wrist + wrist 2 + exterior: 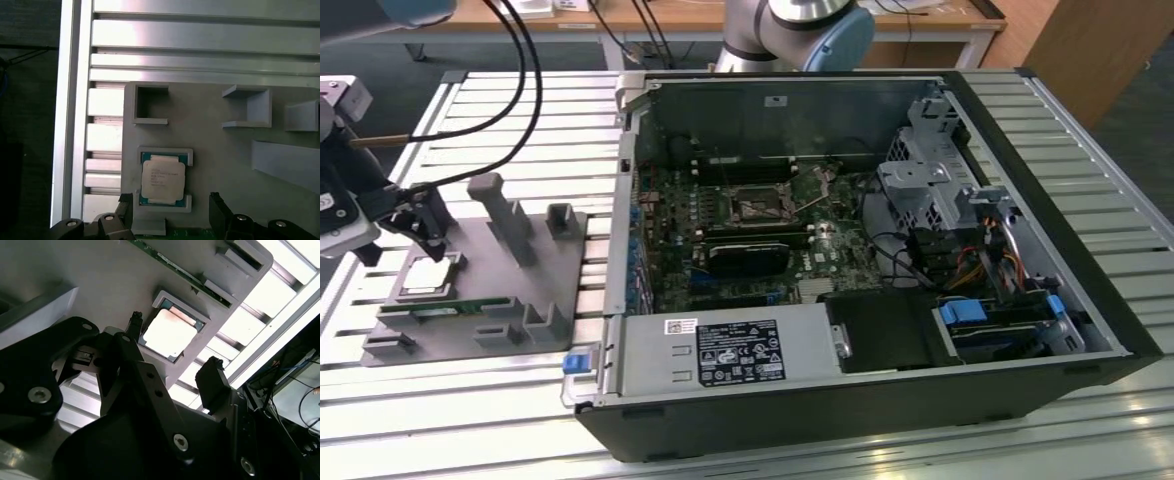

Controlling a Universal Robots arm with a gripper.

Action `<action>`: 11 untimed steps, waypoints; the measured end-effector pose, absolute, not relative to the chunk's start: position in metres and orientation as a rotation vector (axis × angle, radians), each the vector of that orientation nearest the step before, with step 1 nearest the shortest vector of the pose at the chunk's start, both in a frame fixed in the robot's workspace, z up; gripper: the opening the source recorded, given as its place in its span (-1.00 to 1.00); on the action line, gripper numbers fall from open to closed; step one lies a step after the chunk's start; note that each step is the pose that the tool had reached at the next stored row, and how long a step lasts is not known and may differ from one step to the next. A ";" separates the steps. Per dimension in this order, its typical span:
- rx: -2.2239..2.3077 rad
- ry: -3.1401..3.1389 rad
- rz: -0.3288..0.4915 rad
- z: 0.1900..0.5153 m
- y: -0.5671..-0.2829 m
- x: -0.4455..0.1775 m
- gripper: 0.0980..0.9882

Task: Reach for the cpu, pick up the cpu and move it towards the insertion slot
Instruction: 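Pick up the cpu and move it towards the insertion slot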

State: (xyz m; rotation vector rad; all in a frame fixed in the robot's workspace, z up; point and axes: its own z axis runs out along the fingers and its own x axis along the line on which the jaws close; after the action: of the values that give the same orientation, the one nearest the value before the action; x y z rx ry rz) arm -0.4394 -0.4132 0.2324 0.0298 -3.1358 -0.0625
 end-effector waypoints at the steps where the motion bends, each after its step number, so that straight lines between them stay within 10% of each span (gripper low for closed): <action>1: 0.030 -3.136 -0.063 0.232 -0.413 -0.439 0.37; 11: 0.030 -3.136 -0.062 0.227 -0.413 -0.439 0.37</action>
State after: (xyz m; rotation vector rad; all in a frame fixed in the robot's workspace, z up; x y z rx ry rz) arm -0.4394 -0.4132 0.2269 0.0299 -3.1358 -0.0624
